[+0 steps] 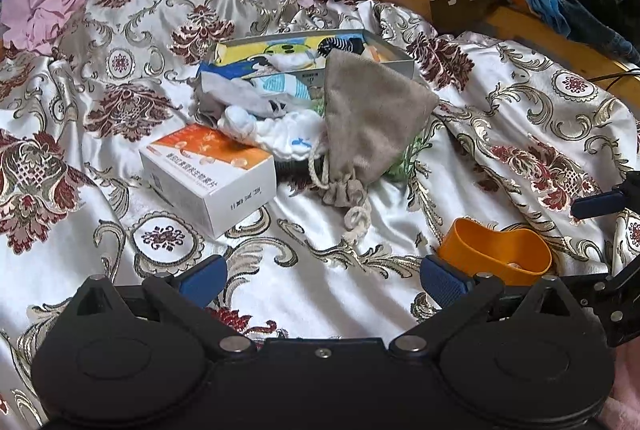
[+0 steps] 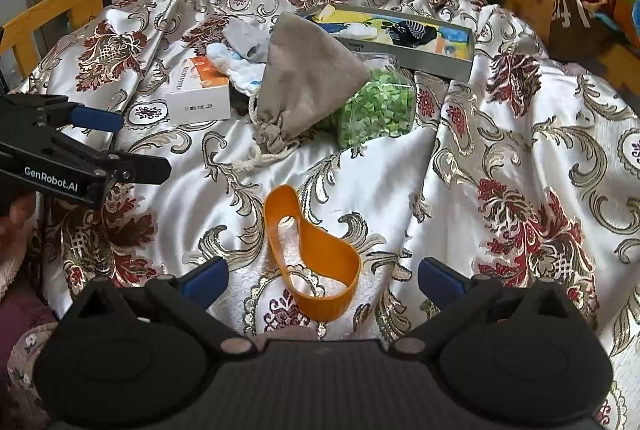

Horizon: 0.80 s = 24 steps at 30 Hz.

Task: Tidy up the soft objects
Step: 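Close left tool on grey burlap bag while right tool grasps orange rubber band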

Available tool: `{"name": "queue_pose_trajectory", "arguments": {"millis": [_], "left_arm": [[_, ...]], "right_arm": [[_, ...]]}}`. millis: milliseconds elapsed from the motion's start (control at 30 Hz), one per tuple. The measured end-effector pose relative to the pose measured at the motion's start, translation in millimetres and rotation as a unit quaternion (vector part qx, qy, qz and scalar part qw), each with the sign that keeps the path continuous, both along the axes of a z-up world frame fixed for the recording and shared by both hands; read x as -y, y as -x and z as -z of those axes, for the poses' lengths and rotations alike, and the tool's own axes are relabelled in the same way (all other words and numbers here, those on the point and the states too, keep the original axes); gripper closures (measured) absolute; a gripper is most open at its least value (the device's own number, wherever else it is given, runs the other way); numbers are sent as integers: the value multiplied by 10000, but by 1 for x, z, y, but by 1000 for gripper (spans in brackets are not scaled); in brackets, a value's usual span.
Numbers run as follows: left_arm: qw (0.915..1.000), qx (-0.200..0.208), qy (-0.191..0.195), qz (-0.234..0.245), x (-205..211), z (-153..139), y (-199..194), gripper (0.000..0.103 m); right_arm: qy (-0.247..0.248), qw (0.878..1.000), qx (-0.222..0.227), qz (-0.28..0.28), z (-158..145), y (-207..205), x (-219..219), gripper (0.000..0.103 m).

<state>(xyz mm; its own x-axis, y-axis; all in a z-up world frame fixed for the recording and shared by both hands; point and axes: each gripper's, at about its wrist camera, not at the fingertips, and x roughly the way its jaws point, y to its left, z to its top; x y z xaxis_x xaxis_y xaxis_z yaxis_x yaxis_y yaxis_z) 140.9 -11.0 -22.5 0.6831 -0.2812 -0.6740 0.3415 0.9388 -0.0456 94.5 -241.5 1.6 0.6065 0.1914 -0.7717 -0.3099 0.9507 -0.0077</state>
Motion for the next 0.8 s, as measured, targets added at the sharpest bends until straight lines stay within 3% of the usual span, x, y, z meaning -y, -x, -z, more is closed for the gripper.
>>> {"name": "queue_pose_trajectory", "arguments": {"millis": [500, 800], "left_arm": [[9994, -329, -101, -59, 7, 10, -13, 1], [10000, 24, -28, -30, 25, 17, -59, 1]], "right_arm": [[-262, 9989, -308, 241, 10, -13, 2, 0], [-561, 9962, -645, 194, 25, -33, -4, 7]]}}
